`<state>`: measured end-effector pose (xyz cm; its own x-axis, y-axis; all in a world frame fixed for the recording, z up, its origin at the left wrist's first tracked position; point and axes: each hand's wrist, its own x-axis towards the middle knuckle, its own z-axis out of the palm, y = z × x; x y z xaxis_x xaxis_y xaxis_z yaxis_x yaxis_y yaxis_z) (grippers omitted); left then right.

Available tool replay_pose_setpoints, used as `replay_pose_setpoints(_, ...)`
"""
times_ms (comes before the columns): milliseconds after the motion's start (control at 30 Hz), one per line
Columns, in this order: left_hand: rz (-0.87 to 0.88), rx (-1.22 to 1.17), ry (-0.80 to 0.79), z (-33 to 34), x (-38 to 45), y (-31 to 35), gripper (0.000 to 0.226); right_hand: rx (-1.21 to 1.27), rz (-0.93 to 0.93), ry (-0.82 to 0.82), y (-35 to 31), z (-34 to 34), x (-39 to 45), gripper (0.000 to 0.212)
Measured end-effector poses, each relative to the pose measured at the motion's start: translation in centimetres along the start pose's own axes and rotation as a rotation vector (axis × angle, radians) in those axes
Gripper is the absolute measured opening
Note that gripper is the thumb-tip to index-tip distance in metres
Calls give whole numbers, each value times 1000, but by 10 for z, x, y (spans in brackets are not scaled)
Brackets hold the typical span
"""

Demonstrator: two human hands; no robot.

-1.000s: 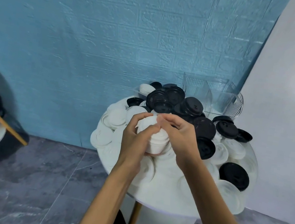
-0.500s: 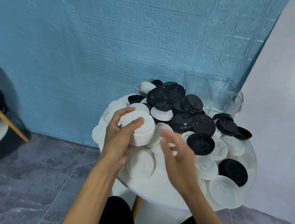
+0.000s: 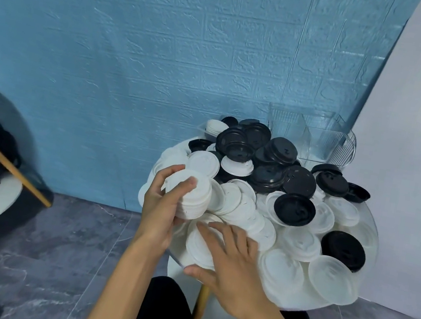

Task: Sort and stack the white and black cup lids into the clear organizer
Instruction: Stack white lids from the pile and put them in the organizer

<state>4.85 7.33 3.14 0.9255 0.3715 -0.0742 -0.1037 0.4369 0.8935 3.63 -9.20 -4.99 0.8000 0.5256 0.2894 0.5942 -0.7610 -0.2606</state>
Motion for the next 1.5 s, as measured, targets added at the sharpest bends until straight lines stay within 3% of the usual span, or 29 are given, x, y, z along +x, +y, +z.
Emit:
replay_pose_setpoints(233,4,-16,-35,-6,3,-3,28,49,22,92,-1,-10,-4,77)
replay_pose_setpoints(367,-10,13,-31,-5,1,-5,33,469,173,222,5,-37,11,75)
replay_pose_setpoints(467,-48,75,-73,1,-6,-5,53,636,157,330,8,-64,38,74)
replay_pose_setpoints(600,-56,85,-123,14,-11,-5,43,671,65,204,-1,-84,60,73)
replay_pose_setpoints(767,-113,62,-140,24,-13,-4,31,631,86,45,-9,-86,63,75)
replay_pose_setpoints(900,-195,-29,-163,25,-16,-2,31,715,114,37,-5,-89,59,59)
replay_pose_setpoints(1033,-114,121,-161,27,-18,-5,52,708,84,29,-2,-93,57,57)
replay_pose_setpoints(1267,-94,129,-181,29,-19,-10,39,714,50,47,7,-97,53,57)
replay_pose_setpoints(1400,-89,86,-183,31,-18,-11,40,1038,229,85,7,-96,55,29)
replay_pose_setpoints(1500,-74,93,-150,35,-17,-11,34,1197,393,48,8,-92,57,26)
